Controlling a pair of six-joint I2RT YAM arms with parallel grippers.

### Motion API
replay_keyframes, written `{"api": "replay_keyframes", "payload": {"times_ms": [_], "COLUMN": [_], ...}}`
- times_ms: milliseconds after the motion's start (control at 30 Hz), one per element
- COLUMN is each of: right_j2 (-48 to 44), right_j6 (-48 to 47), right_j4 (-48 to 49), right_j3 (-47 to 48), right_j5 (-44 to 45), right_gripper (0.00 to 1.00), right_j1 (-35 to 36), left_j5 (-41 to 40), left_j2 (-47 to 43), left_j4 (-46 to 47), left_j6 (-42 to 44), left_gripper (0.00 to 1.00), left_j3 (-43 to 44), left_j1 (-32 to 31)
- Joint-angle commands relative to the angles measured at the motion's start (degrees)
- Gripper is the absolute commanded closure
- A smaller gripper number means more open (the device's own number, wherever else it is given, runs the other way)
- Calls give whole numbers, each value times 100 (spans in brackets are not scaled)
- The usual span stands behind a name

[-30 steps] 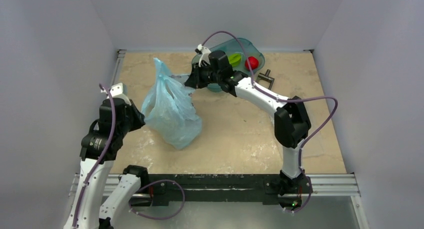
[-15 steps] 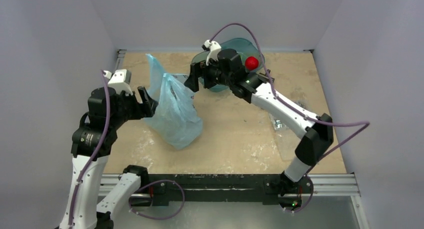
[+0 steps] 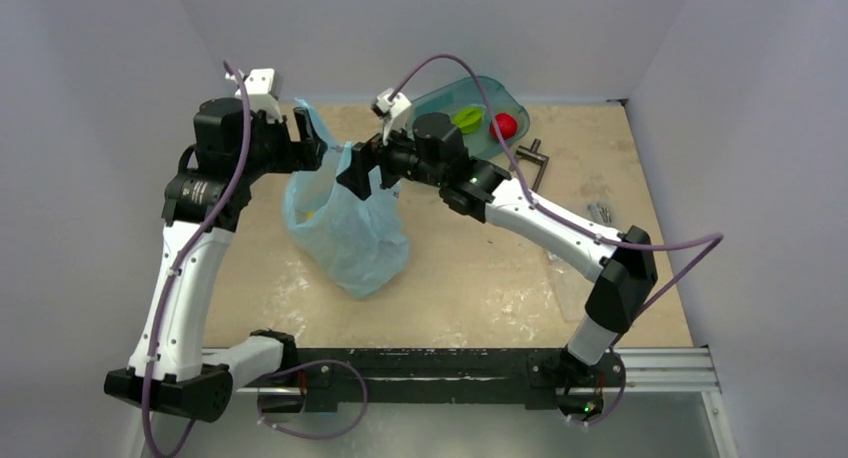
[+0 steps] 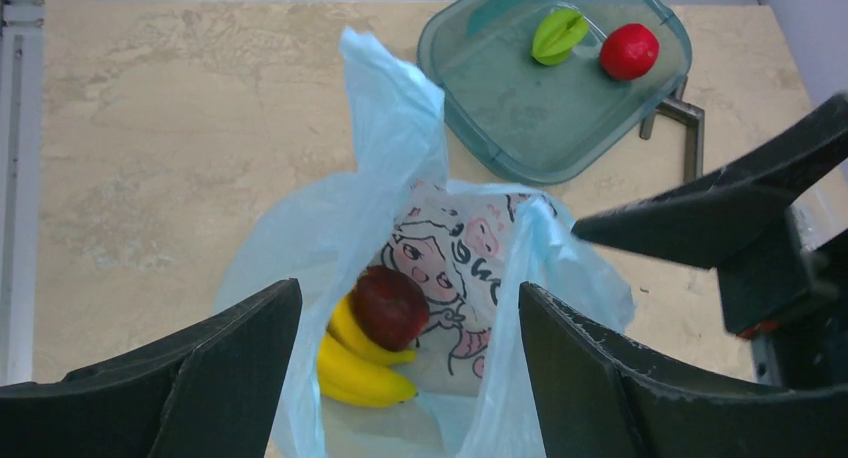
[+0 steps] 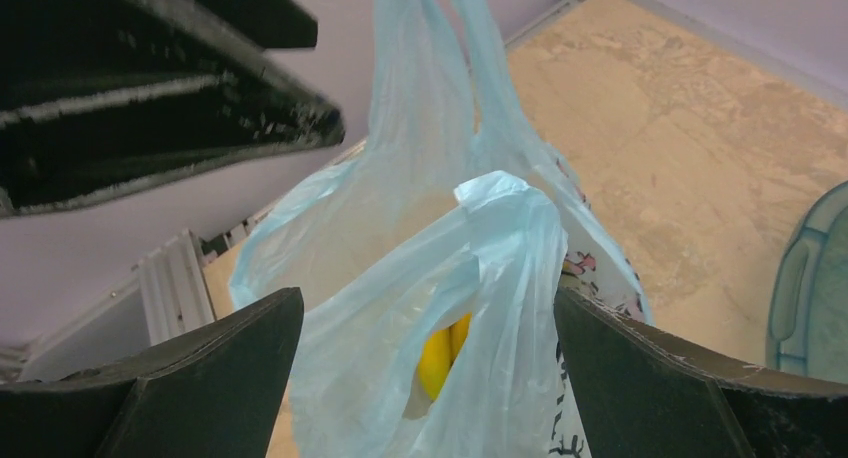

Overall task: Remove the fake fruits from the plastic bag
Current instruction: Adjust the plastic bag at the center of the board.

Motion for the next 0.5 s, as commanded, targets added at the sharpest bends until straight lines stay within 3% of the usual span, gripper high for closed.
{"api": "replay_keyframes", "payload": {"times_ms": [0, 100, 233, 300, 367, 400, 467], "right_j2": [289, 379, 283, 151, 30, -68, -331], "right_j6": [-250, -378, -402, -419, -419, -437, -483], "right_j4": [280, 262, 298, 326, 448, 567, 851], "right_j3": [370, 359, 156, -42, -221, -437, -887], "right_j5": [519, 860, 1007, 1030, 753, 546, 169], "right_gripper": [2, 6, 21, 35, 58, 69, 79], "right_j1": [170, 268, 298, 313, 318, 336, 421], "left_j5": [-395, -771, -1011, -984, -816, -726, -567], "left_j2": [433, 675, 930, 952, 914, 929, 1051], "left_j4": [410, 538, 579, 717, 1013, 1102, 1110], "left_j6": [268, 381, 453, 424, 450, 463, 542], "left_gripper": [20, 21, 23, 25, 29, 34, 46], "left_j3": [429, 428, 369, 164, -125, -205, -212], "left_j1": [25, 25, 25, 25, 25, 25, 25]}}
